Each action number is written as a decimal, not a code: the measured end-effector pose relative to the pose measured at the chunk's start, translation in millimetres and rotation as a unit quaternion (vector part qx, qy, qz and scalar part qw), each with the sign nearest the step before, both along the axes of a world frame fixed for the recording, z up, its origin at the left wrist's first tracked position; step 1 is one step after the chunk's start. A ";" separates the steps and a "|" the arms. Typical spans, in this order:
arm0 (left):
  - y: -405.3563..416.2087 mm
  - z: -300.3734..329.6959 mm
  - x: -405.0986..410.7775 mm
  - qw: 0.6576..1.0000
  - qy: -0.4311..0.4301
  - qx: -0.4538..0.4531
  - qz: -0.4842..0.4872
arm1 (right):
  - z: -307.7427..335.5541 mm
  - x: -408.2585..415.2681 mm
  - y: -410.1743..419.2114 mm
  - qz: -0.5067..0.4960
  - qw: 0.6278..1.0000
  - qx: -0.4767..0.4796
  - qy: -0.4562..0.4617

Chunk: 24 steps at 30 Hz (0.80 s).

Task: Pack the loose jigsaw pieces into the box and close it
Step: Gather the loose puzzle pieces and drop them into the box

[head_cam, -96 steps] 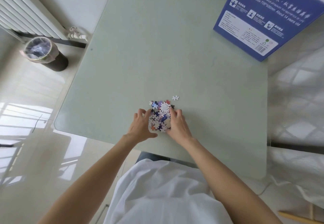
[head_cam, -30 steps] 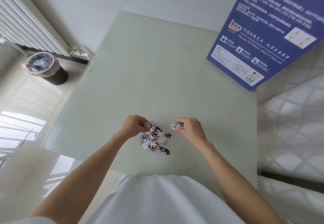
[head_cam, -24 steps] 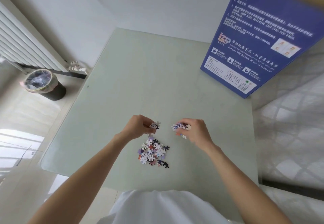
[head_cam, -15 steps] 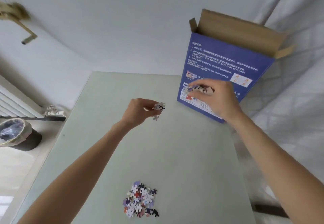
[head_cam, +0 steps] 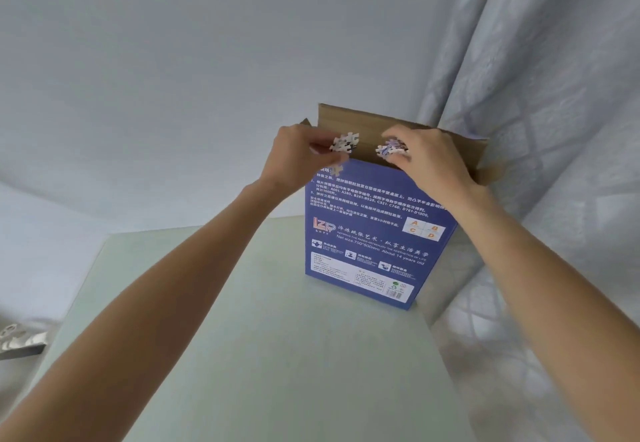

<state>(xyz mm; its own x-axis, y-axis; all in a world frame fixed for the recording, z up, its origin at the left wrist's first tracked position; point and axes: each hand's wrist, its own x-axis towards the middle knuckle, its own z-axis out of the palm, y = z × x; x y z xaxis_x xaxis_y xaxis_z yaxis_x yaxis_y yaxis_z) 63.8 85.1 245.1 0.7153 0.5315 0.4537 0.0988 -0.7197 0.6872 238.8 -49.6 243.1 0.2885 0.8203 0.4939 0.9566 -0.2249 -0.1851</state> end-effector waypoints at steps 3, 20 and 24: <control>5.8 7.3 27.1 0.999 -0.012 0.031 -0.001 | -3.7 12.8 -1.2 0.011 0.998 -0.003 0.055; 17.6 8.2 83.6 0.954 0.163 0.237 -0.082 | -12.6 16.7 -7.0 -0.050 0.995 0.028 0.079; 17.5 11.2 84.0 0.956 0.197 0.200 -0.084 | -13.8 14.1 -6.6 -0.049 0.996 0.025 0.075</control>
